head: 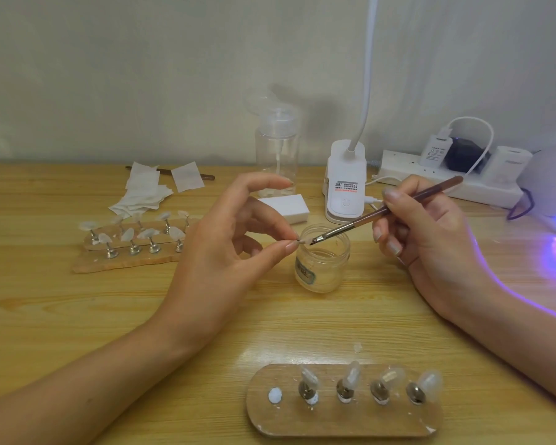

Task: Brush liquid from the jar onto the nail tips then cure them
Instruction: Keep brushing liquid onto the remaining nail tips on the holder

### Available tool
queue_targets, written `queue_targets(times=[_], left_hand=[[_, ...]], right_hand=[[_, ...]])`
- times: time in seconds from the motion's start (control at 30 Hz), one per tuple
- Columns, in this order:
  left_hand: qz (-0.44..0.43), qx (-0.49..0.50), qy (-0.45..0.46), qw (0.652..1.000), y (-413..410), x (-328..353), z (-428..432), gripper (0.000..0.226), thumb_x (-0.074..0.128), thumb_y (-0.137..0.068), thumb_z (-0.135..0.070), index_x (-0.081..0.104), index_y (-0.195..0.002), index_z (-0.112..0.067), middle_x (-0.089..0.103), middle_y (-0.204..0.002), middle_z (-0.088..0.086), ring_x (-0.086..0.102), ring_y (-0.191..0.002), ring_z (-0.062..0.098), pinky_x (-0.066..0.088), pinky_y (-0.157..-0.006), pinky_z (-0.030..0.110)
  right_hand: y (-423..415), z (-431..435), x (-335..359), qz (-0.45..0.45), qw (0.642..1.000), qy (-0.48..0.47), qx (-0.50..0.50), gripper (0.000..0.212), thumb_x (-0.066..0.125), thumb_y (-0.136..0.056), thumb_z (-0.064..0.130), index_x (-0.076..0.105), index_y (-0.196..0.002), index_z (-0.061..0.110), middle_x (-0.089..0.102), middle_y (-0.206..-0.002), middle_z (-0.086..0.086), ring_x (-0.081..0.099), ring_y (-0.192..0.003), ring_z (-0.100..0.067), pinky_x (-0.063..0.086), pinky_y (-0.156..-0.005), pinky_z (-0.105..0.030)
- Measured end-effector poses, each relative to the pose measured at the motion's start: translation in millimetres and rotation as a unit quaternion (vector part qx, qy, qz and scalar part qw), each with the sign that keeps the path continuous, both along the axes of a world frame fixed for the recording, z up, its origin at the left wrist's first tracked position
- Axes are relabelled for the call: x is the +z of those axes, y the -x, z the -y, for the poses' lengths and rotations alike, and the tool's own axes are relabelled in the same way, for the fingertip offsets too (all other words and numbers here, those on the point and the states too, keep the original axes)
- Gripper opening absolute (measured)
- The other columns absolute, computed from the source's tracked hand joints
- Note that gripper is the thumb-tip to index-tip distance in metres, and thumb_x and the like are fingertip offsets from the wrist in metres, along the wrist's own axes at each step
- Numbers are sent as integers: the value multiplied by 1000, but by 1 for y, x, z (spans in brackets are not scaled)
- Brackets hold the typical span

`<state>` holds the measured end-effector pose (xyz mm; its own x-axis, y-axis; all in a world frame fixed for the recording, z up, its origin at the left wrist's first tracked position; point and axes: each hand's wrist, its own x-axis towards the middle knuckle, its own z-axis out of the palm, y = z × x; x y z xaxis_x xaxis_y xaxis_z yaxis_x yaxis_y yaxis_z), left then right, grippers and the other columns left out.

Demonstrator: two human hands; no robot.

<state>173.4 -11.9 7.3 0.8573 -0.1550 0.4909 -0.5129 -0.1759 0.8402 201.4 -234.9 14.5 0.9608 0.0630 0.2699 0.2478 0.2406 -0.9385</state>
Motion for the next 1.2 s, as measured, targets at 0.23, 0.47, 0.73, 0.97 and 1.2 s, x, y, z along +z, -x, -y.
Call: queue_targets(times=[0.23,0.47,0.73,0.97,1.2], left_hand=[[6,4,-8,1000,0,0,0,50,76,-85,-6,55,-126,-27,72,-86,-2,69,-90,20,54,-66,34],[14,4,-13,1000,-1,-1,0,49,76,-87,-7,56,-126,-28,72,-87,-4,70,-90,21,53,-65,39],[16,6,-17,1000,-1,0,0,47,75,-86,-7,58,-125,-28,72,-88,-4,69,-91,21,53,-65,38],[6,27,-30,999,2,1,0,47,75,-86,-13,55,-125,-31,72,-88,-9,70,-92,14,51,-59,32],[-23,28,-16,999,3,3,1,48,76,-86,-15,53,-124,-33,72,-90,-10,71,-90,12,52,-59,26]], right_hand=[[0,-1,0,12,1000,1,11,22,65,-91,27,51,-75,19,61,-57,-5,44,-42,-11,39,-45,-18],[1,0,1,36,999,1,-1,19,57,-90,26,47,-75,20,60,-56,-3,41,-41,-11,28,-44,-24],[0,0,-2,28,1000,8,3,19,63,-89,27,52,-75,20,61,-57,-7,44,-42,-12,38,-44,-17],[4,-2,-1,102,993,50,-29,18,55,-94,21,50,-77,18,57,-57,3,51,-48,-12,41,-45,-18],[14,-11,-1,193,968,158,15,19,56,-97,20,51,-79,16,55,-56,-1,51,-50,-16,44,-53,-22]])
